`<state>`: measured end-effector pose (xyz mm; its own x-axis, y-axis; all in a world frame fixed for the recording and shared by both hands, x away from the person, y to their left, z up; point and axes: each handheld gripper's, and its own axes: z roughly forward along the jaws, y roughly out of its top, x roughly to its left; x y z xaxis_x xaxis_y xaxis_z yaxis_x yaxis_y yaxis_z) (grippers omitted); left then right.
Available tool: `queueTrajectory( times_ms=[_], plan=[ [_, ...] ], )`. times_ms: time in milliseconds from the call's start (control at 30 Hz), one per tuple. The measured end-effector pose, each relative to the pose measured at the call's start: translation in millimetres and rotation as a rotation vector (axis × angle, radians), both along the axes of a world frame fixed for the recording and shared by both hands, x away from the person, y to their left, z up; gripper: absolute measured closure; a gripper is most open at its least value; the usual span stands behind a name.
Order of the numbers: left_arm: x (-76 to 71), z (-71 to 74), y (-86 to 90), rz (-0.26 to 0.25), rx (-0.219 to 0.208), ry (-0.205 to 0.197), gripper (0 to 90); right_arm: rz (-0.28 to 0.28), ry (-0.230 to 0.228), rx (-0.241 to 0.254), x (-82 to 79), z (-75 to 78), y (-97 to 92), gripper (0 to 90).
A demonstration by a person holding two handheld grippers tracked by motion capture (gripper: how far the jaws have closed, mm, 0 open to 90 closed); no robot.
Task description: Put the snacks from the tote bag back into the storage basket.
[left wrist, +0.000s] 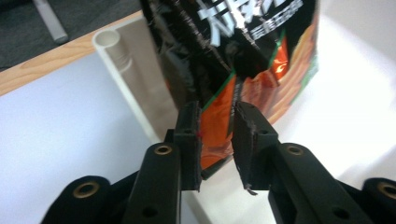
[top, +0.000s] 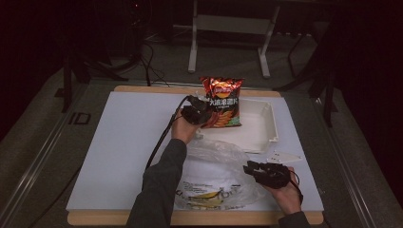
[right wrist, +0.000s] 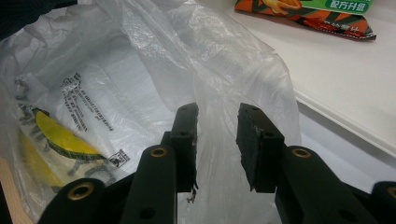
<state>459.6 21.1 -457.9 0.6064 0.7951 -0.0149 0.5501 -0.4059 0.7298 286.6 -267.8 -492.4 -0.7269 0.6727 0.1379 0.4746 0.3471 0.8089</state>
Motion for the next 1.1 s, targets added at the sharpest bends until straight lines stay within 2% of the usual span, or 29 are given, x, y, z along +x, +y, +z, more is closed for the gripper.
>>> queueTrajectory(
  times_ms=[167,267,333,433,467,633,733,900,1100],
  plan=[
    [-5.8,3.2,-4.7,-0.057,-0.006,-0.025,77.6,0.005,-0.002,-0.002,-0.2,-0.9,2.5,68.0],
    [-5.7,1.6,-8.5,-0.087,0.006,-0.023,79.3,0.008,-0.002,-0.002,-1.0,-1.7,3.8,68.0],
    [-3.5,-1.4,-12.4,-0.089,0.042,-0.017,79.2,0.009,0.0,-0.003,-1.4,-2.1,3.7,68.0],
    [0.9,-6.9,-19.8,-0.066,0.152,-0.032,79.0,0.004,0.006,-0.004,-1.6,-2.7,2.1,68.0],
    [2.4,-8.2,-21.4,-0.06,0.172,-0.03,78.8,0.005,0.003,-0.003,-1.4,-2.9,1.3,68.0],
    [6.7,-12.1,-22.6,-0.019,0.203,-0.018,78.1,-0.004,0.006,0.0,-1.5,-3.0,-2.8,68.0],
    [7.1,-12.3,-19.2,-0.001,0.185,-0.005,77.7,-0.005,0.005,0.002,-3.0,-3.2,-3.7,68.0],
    [3.1,-4.0,-11.9,-0.015,0.099,-0.011,77.5,-0.008,0.009,0.001,-4.3,-4.9,-4.0,68.1],
    [-3.5,8.0,-3.4,-0.044,0.044,-0.025,77.8,-0.01,0.004,0.0,-4.3,-3.6,-4.0,68.1]
  ],
)
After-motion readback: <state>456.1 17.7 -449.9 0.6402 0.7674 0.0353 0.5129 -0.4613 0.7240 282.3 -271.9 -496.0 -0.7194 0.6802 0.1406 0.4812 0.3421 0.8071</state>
